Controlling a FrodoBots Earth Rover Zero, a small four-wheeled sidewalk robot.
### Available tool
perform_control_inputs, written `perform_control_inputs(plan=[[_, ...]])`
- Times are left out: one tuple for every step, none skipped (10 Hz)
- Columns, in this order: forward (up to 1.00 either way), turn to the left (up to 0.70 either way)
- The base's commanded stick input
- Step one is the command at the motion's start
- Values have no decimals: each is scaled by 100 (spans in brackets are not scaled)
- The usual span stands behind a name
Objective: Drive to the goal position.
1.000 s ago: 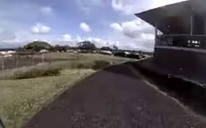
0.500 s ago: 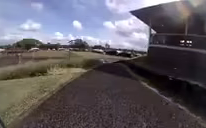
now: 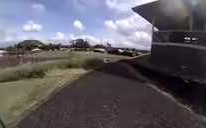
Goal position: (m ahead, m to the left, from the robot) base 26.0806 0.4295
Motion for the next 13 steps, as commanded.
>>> perform_control_inputs(plan=[[85,-31],[85,-34],[85,-34],[85,-34],[85,-34],[85,-34],[85,-33],[85,-17],[85,0],[85,0],[85,0],[85,0],[85,0]])
